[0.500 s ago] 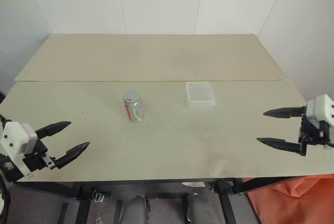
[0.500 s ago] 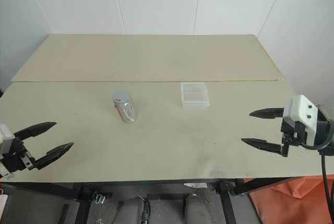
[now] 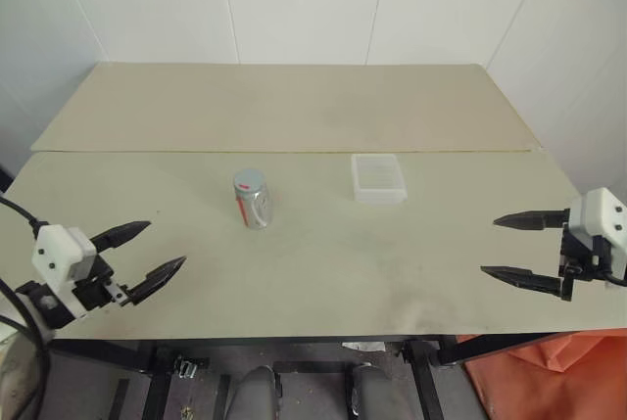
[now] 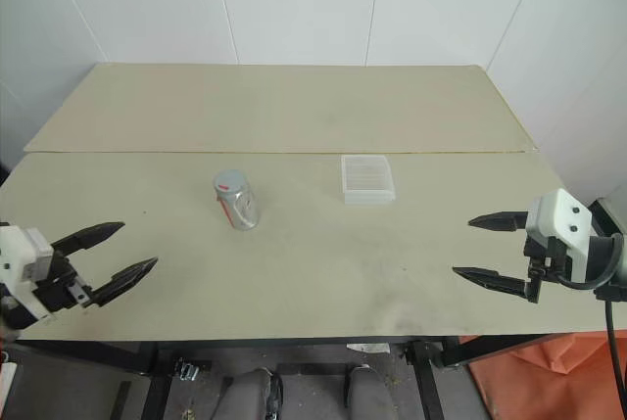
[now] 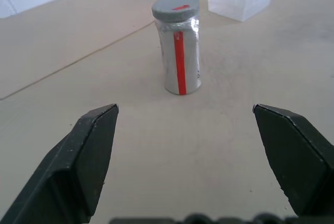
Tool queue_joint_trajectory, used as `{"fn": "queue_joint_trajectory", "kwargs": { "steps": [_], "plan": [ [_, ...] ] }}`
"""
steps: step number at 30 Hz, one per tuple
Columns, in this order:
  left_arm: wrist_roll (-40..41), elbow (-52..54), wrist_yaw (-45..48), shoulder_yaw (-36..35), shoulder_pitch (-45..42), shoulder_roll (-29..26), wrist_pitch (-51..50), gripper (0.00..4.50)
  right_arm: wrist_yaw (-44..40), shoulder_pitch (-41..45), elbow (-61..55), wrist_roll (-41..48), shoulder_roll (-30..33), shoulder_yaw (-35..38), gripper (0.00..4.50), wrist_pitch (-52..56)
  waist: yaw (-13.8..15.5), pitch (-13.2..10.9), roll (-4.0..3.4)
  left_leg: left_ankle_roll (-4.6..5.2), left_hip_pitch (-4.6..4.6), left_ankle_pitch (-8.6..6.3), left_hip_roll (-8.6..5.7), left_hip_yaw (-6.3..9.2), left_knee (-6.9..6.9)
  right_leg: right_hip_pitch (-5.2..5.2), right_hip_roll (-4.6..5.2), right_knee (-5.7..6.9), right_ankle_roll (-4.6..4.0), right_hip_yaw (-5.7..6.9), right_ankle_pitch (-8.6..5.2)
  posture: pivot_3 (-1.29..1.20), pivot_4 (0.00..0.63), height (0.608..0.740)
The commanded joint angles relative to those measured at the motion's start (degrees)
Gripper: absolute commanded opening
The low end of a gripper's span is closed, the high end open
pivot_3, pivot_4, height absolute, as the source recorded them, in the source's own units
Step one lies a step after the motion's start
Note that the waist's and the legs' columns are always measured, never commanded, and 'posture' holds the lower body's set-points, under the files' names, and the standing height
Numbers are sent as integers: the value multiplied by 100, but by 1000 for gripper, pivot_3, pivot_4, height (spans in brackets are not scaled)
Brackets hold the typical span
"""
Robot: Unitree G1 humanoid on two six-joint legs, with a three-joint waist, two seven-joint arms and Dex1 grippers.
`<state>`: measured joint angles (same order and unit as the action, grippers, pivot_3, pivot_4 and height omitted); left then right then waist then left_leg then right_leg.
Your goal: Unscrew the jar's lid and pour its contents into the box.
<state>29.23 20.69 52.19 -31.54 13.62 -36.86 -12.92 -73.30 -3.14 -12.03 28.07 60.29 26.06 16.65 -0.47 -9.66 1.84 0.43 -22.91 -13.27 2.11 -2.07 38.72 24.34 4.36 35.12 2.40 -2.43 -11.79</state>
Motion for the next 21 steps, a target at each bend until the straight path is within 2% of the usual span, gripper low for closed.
{"fn": "queue_joint_trajectory", "kwargs": {
  "steps": [1, 5, 11, 16, 21],
  "plan": [
    [-623, -247, -677, 587, -374, 603, 781, 4493, 200, 8, -302, 41, -82, 168, 4500, -36, 12, 0, 2, 0, -1, 0, -3, 0, 2, -1, 1, 3, 1, 0, 1, 0, 150, 740],
    [-1210, -554, -1093, 1277, -679, 1169, 1355, 4493, 404, -23, -545, 62, -184, 64, 4500, 80, 32, 1, 5, 0, -3, 0, -5, 1, 6, -5, -2, 0, 8, -4, 8, 0, 150, 740],
    [-1616, -1577, -1351, 1782, -1319, 1439, 2064, 4493, 590, -295, -920, 136, -226, 276, 4500, 335, 59, 1, 5, 1, 0, 1, -3, 3, 6, -6, -7, 5, 8, -5, 8, 0, 150, 740],
    [-1655, -2368, -1436, 2093, -1908, 1752, 2454, 4493, 722, -653, -1149, 114, -295, 654, 4500, 456, 114, 1, 5, 1, -5, 1, -7, 4, 12, -9, -4, -1, 17, -5, 13, 0, 150, 740],
    [-1548, -2950, -1254, 2236, -2257, 1763, 2644, 4493, 922, -549, -1297, 301, -368, 711, 4500, 641, 82, 2, 5, 1, -8, 1, -7, 4, 13, -8, -6, -4, 25, -6, 18, 0, 150, 740]
  ]
}}
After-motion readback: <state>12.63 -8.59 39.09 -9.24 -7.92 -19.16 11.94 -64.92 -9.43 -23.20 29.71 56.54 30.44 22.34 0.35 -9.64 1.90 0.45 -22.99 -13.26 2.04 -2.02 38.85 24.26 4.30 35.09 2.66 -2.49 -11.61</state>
